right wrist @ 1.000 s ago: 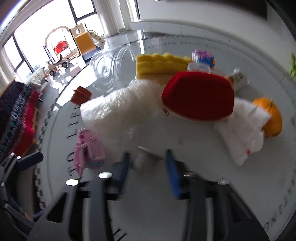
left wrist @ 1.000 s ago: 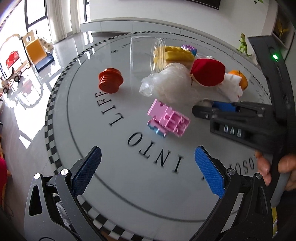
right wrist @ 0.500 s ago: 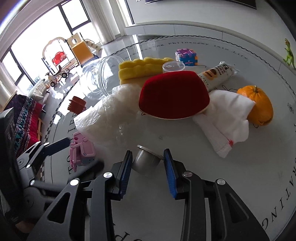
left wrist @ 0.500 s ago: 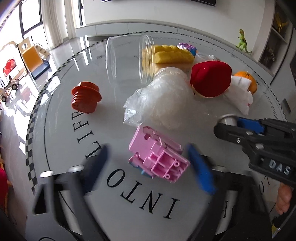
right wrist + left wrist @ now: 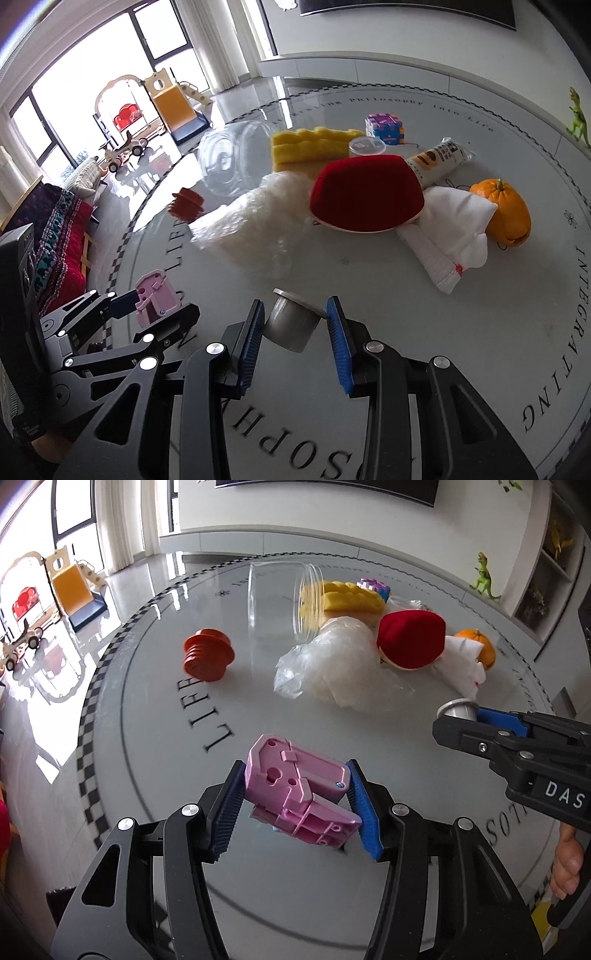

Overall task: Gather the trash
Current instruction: 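Grasp the pink toy block with the left gripper while the right grasps the grey cup, then carry both items over the trash bag and open both grippers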

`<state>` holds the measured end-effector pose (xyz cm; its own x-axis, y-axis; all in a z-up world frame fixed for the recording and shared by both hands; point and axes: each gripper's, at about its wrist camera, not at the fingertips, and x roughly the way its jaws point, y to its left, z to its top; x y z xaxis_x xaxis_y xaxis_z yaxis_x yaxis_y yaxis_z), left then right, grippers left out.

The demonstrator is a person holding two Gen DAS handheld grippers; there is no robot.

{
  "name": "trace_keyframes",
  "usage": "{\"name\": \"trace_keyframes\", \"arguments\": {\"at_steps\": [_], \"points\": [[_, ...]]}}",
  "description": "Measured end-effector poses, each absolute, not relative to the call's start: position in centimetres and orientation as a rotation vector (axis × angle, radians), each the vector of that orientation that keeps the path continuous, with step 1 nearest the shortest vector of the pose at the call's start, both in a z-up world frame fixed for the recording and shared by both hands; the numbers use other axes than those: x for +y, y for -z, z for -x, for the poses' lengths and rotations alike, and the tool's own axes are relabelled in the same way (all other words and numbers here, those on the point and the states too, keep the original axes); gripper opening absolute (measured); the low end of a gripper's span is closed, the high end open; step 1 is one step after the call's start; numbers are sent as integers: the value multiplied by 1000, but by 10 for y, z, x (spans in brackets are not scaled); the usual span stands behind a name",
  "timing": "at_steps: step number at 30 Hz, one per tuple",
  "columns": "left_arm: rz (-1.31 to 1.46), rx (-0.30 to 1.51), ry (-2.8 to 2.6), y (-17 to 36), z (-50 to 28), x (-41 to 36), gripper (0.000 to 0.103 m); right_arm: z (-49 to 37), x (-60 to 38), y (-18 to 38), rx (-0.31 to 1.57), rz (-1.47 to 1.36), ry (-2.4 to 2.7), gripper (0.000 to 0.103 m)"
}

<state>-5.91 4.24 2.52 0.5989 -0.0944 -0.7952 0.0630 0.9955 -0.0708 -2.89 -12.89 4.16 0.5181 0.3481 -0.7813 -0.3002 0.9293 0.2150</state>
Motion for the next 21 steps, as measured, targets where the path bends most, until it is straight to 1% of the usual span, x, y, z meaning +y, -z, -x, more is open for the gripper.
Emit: {"name": "trace_keyframes", "arguments": {"at_steps": [9, 21], "points": [[55, 882, 61, -41, 98, 59, 53, 55, -103, -55, 924, -21, -432, 37], [113, 830, -59, -56, 175, 124, 53, 104, -34, -74, 885, 67, -562, 37]]}}
